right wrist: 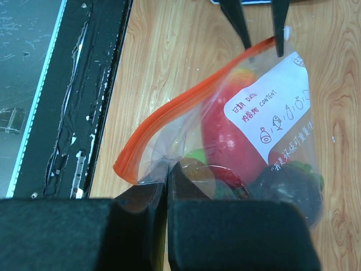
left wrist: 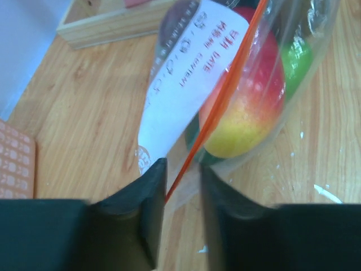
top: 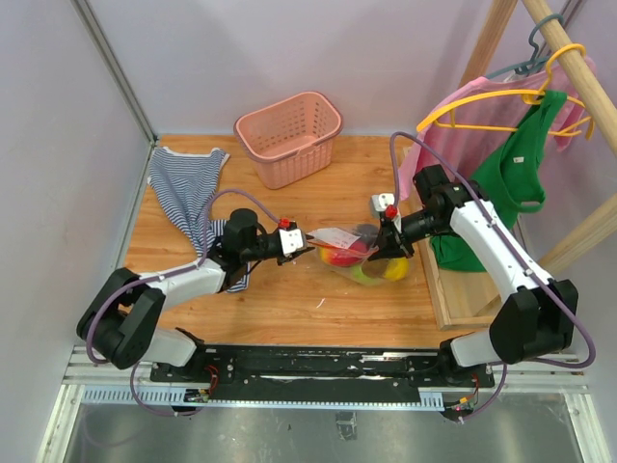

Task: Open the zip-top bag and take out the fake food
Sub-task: Pick up the zipper food storage bag at the center of the board, then unzip the zipper food storage bag at the center of the board.

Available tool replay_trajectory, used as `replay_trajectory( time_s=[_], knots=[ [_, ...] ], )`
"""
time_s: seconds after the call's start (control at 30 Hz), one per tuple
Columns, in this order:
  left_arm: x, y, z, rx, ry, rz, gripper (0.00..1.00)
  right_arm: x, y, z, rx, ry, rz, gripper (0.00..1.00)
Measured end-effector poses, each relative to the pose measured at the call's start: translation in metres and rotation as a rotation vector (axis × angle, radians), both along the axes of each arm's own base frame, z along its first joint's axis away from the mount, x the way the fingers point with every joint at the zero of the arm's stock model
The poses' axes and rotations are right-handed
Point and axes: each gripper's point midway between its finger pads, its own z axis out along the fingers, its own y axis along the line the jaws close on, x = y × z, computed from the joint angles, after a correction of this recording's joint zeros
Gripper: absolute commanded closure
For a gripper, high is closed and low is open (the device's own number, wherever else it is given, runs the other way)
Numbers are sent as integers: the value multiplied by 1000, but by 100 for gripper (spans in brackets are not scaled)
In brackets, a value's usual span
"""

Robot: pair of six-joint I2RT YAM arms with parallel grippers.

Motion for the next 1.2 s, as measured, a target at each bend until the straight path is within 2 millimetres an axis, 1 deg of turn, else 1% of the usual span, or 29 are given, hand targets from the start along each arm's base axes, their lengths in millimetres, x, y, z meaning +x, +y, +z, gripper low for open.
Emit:
replay_trajectory(
  time_s=[0.03,0.13,0.2,0.27,0.33,0.4,0.53,0.6,0.73,0.83,0.97,1.03,1.13,1.2],
  knots=[
    [-1,-1,-3,6,13,-6,99,0,0,-1,-2,1,-1,99],
    [-1,-3,-9,13,40,-16,100,1,-1,-1,-7,0,-2,99],
    [-2,-3,-9,7,54,-11,100,3,-1,-2,-12,-3,-8,96],
    [-1,-1,-4,-7,62,13,100,7,-2,-4,-26,-6,-27,87],
    [-2,3,6,-32,71,42,100,15,-4,-7,-52,-14,-63,80],
    [-5,8,19,-75,90,85,100,24,-6,-10,-80,-30,-105,73],
    [-8,18,49,-186,168,193,100,45,-10,-8,-124,-67,-195,58],
    [-9,22,58,-229,216,233,100,56,-12,-2,-139,-85,-236,48],
    [-14,24,59,-257,358,284,100,69,-12,21,-127,-145,-283,23],
    [-16,21,62,-257,448,294,100,62,-12,39,-98,-194,-283,1],
    [-23,16,71,-270,534,277,100,34,-7,82,22,-322,-219,1],
    [-27,14,71,-271,577,268,100,18,-1,96,68,-371,-167,1],
    [-32,9,71,-270,651,252,100,-2,18,99,89,-388,-82,1],
    [-34,5,72,-268,685,240,100,-3,29,94,77,-383,-56,1]
  ],
)
